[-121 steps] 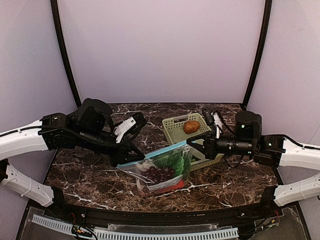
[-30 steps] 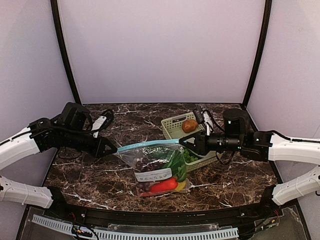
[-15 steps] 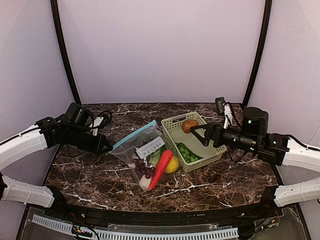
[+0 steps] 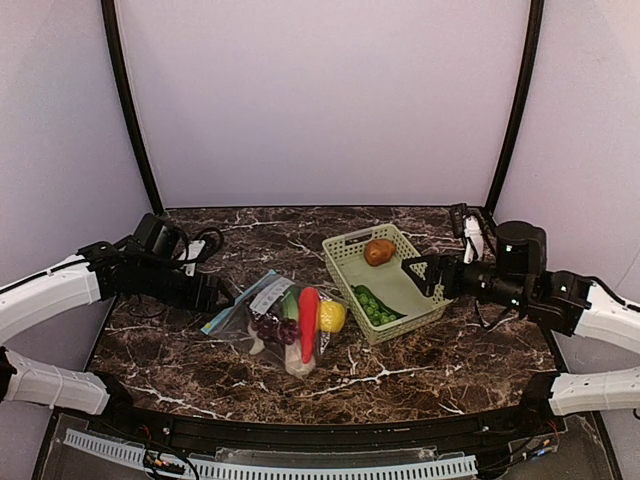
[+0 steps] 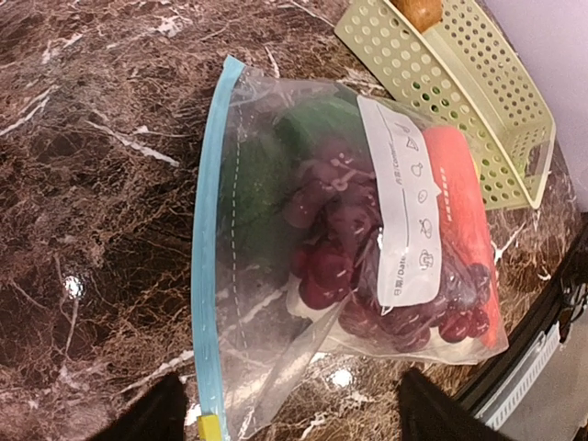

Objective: Place the food in the zip-top bag and seal the zipper
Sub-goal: Place the zipper food storage bag at the center of the board, then reset both arms

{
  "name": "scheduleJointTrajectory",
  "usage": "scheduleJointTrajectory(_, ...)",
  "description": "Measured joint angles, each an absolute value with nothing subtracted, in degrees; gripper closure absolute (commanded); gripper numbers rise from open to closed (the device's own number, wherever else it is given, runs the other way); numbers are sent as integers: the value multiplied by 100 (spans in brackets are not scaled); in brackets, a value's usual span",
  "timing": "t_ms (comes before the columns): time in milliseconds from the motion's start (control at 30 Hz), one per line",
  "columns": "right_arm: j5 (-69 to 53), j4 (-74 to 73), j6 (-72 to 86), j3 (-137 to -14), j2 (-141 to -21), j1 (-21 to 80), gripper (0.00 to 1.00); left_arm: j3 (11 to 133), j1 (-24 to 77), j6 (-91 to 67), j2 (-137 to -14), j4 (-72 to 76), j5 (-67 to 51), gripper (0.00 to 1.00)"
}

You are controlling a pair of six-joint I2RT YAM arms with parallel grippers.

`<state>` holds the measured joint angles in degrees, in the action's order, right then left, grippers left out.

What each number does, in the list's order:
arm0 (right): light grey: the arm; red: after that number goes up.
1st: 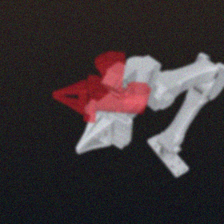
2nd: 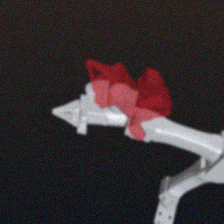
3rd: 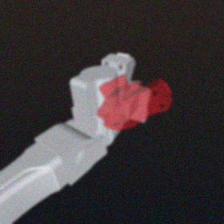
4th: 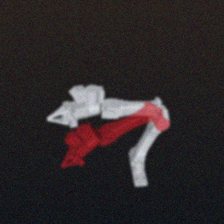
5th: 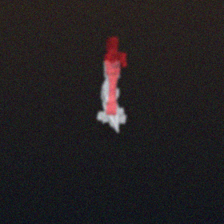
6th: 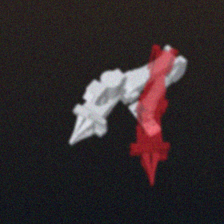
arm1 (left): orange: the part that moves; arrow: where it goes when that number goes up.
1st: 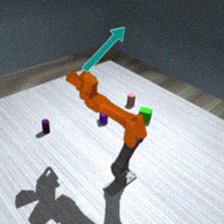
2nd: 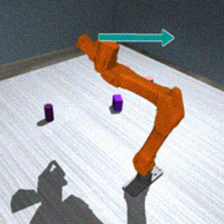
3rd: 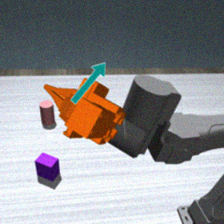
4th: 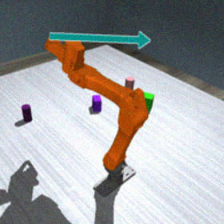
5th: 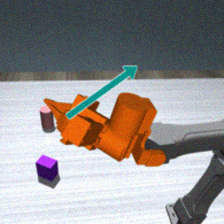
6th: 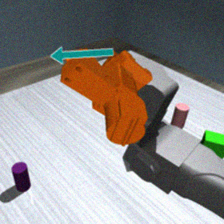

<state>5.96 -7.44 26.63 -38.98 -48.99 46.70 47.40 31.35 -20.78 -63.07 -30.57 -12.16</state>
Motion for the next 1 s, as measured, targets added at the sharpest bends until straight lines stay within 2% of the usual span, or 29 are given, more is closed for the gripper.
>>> scheduleJointTrajectory(100, 572, -1000, 2598, -3946, -5111, 4495, 1, 4722, 3055, -2102, -6276, -2978, -1111, 2)
scheduleJointTrajectory(267, 482, -1433, 2462, -4062, -5398, 4099, 1, 4591, 2862, -2126, -6154, -2864, -952, 1)
scheduleJointTrajectory(467, 191, -1772, 2265, -4091, -5380, 3151, 1, 4298, 2357, -2137, -5867, -2786, -838, 1)
scheduleJointTrajectory(800, -620, -1986, 1894, -3957, -4803, 1063, 1, 4259, 871, -1911, -5247, -2794, -1116, 1)
scheduleJointTrajectory(1000, -819, -1942, 1675, -3684, -4215, 659, 1, 4042, 722, -1813, -4591, -2722, -965, 1)
